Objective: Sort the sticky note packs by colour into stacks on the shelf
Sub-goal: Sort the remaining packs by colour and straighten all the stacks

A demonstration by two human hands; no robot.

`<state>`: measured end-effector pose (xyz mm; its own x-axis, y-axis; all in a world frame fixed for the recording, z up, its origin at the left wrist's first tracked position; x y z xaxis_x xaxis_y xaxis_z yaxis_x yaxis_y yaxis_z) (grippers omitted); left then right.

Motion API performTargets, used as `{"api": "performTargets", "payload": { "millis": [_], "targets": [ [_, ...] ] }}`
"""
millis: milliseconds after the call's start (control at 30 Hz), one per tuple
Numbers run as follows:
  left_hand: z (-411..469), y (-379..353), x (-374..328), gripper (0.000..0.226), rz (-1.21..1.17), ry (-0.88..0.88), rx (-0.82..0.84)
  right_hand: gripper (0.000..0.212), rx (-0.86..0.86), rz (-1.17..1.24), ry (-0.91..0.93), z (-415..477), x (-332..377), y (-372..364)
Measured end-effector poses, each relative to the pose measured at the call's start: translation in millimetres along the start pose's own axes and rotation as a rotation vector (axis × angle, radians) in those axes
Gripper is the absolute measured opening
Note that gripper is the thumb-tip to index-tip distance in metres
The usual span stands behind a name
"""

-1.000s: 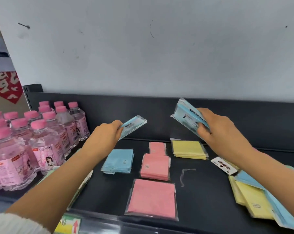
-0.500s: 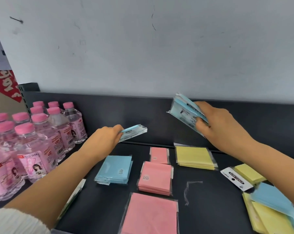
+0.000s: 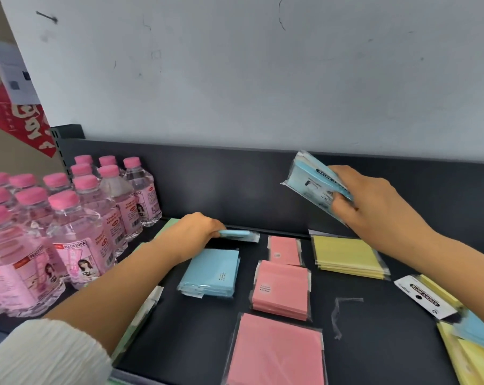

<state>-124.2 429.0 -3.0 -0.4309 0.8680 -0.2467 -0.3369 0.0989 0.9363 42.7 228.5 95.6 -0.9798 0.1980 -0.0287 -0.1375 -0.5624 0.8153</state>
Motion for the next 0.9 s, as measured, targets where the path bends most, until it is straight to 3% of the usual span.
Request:
{"api": "performTargets", "payload": {
  "millis": [200, 300, 433, 700, 833, 900],
  "targets": [
    [4.7, 7.2, -0.3, 0.024, -0.07, -0.008, 0.05, 0.039, -0.019, -0.003, -0.05, 1.5, 24.7, 1.8],
    [6.0, 43.9, 4.7, 0.026, -0.11, 0.028, -0.152, 0.038, -0.041, -0.007, -0.076, 1.3, 39.4, 5.7],
    [-11.1, 86.8, -15.4, 0.029, -0.156, -0.143, -0.299, 0.037, -0.139, 0.023, -0.149, -1.8, 55.2, 19.0],
    [-77.8, 79.6, -49.7, 0.024, 0.081, -0.234, -0.145, 0.038, -0.241, 0.071, -0.253, -12.8, 95.9, 21.5],
    [-141.3, 66.8, -62.6, 0.05, -0.025, -0.452, -0.102, 0.037, -0.276, 0.074, -0.287, -20.0, 111.7, 23.0],
    [-165.1, 51.2, -64.1, 0.052, 0.008, -0.521, -0.025, 0.037, -0.276, 0.079, -0.299, -23.1, 118.4, 21.7]
  ]
}}
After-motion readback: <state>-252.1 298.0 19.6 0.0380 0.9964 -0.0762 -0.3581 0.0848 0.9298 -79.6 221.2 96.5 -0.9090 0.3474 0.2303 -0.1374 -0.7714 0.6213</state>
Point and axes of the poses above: each hand's wrist, its own z-axis towards the middle knuckle, its own y-axis out of the back of the hand, x = y × z, the point moved 7 cm from there along z, towards the middle knuckle, and after that the axes turned 14 degrees about -z, right-handed, at the moved point
